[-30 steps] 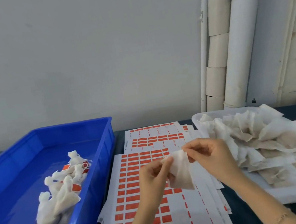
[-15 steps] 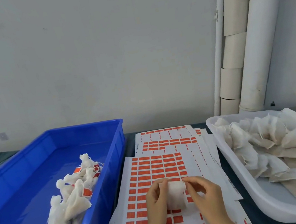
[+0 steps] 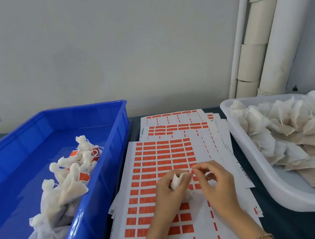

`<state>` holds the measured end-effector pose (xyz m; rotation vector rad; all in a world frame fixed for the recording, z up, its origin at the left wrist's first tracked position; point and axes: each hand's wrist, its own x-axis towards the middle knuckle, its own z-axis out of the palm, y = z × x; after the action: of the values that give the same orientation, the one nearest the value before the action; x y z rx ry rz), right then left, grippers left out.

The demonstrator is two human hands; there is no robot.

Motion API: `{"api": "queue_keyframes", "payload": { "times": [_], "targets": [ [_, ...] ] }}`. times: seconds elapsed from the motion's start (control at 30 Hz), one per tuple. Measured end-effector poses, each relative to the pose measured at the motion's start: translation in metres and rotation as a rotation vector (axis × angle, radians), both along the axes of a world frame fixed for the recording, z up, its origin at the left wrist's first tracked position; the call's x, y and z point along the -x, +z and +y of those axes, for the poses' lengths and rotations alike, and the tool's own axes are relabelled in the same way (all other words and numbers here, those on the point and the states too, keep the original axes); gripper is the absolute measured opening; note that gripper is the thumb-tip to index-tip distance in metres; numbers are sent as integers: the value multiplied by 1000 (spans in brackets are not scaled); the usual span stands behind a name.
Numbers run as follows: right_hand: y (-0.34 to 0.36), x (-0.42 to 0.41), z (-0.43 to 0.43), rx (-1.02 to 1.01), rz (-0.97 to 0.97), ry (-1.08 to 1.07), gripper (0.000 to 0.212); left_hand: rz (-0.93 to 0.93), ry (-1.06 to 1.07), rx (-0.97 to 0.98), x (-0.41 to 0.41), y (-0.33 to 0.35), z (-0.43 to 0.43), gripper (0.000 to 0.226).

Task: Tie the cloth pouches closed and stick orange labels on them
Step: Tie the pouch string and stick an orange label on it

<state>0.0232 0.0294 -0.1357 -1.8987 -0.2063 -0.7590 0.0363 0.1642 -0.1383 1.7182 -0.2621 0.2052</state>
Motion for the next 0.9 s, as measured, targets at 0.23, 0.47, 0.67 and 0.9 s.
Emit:
{"api": "queue_keyframes", "payload": {
  "times": [0.23, 0.47, 0.67, 0.9],
  "targets": [
    [-3, 1, -1, 58, -3, -7, 22, 12, -4, 11, -1, -2, -1, 7],
    [-7, 2, -1, 150, -59, -41, 20, 37, -9, 26, 0, -1, -1, 16],
    [-7, -1, -3, 104, -47, -119, 18, 20, -24, 60, 1, 0, -2, 13],
    [-4, -2, -8, 56, -43, -202, 15, -32, -40, 118, 4, 7, -3, 18]
  ]
}}
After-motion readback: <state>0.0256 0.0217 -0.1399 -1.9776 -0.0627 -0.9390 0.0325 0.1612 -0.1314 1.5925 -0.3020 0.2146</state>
